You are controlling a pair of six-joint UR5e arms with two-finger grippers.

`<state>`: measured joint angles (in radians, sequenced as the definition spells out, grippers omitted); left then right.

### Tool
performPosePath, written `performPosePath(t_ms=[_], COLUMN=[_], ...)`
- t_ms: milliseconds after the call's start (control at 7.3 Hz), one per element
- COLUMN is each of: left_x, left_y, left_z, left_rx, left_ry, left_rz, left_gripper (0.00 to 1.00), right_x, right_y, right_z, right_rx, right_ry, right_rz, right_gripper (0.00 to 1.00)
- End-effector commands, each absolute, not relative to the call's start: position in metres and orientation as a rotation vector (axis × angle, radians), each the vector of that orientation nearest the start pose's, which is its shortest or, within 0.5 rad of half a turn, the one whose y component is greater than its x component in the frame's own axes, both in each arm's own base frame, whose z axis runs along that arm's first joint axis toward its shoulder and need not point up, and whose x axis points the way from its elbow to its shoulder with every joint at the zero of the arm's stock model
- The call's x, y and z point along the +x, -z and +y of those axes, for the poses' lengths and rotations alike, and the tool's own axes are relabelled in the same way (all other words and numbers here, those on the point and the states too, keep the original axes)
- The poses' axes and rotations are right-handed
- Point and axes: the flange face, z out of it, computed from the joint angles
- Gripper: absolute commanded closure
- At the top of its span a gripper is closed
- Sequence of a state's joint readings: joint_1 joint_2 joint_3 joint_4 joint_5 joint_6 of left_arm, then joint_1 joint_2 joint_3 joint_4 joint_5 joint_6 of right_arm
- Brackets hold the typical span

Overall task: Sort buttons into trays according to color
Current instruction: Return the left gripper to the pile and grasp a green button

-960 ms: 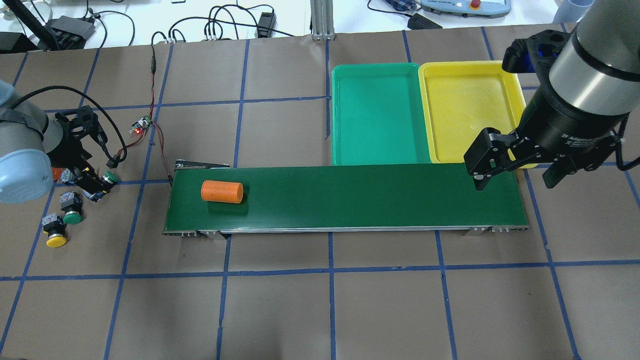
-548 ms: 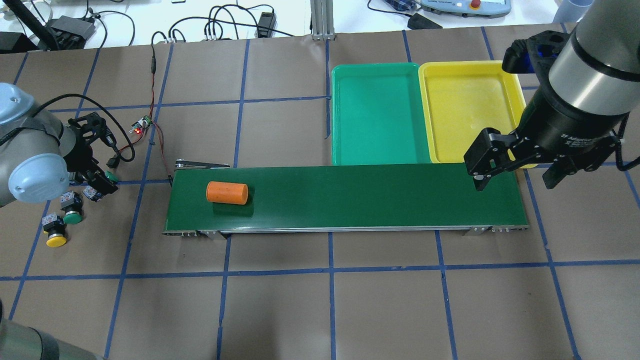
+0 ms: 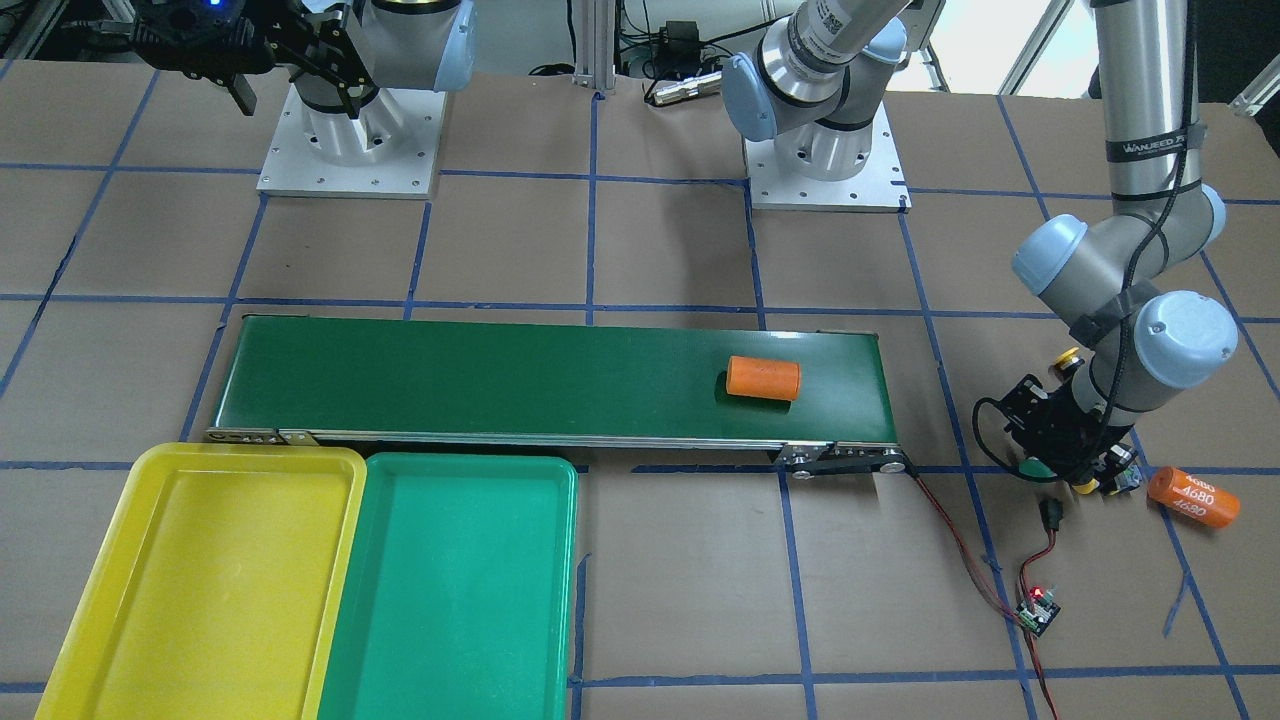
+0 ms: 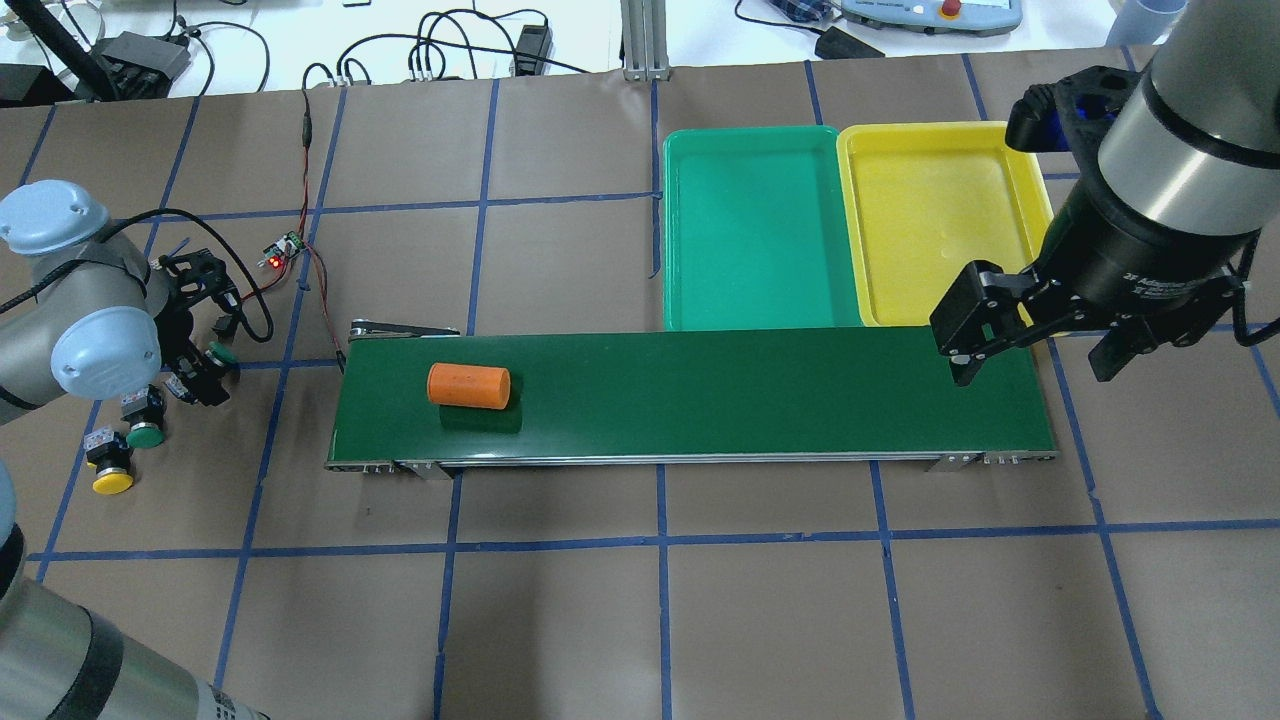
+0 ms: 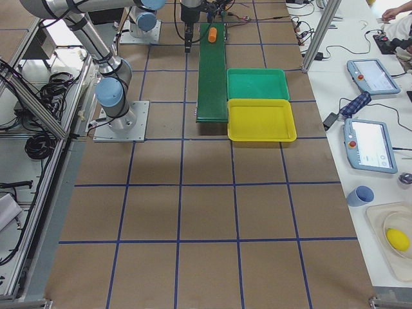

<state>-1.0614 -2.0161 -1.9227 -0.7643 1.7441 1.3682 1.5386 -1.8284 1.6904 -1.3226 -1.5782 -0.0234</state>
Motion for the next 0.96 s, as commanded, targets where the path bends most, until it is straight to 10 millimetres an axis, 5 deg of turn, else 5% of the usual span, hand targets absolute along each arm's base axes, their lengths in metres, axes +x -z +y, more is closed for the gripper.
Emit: performPosePath(t_ms=[0, 137, 274, 411, 685, 822], left_x=[0.171, 0.171, 0.168, 0.16, 0.139, 0.106], left_y=[-0.161, -0.164, -0.173, -0.182, -0.236, -0.256], left_z=[-0.545, -0.546, -0.543, -0.544, -0.54, -0.54], left_rx=[1.352, 1.371, 1.369, 1.414, 1.439, 1.519], left_ry=[-0.227, -0.226, -0.219, -0.219, -0.124, -0.076], left_rz=[2.713, 2.699, 2.689, 2.67, 2.667, 2.647], left_gripper=[0.72, 0.94, 1.0, 1.0, 1.0, 1.0], right_x=[0.122, 0.122, 0.12, 0.121, 0.12, 0.12], right_y=[-0.518, -0.518, -0.517, -0.518, -0.515, -0.514], right_z=[-0.372, -0.372, -0.371, -0.373, -0.372, -0.372], right_rx=[0.01, 0.012, 0.013, 0.012, 0.009, -0.003], right_ry=[-0.166, -0.168, -0.189, -0.169, -0.194, -0.194], right_rz=[3.131, 3.132, 3.145, 3.134, 3.144, 3.144], right_gripper=[0.0, 0.0, 0.0, 0.0, 0.0, 0.0])
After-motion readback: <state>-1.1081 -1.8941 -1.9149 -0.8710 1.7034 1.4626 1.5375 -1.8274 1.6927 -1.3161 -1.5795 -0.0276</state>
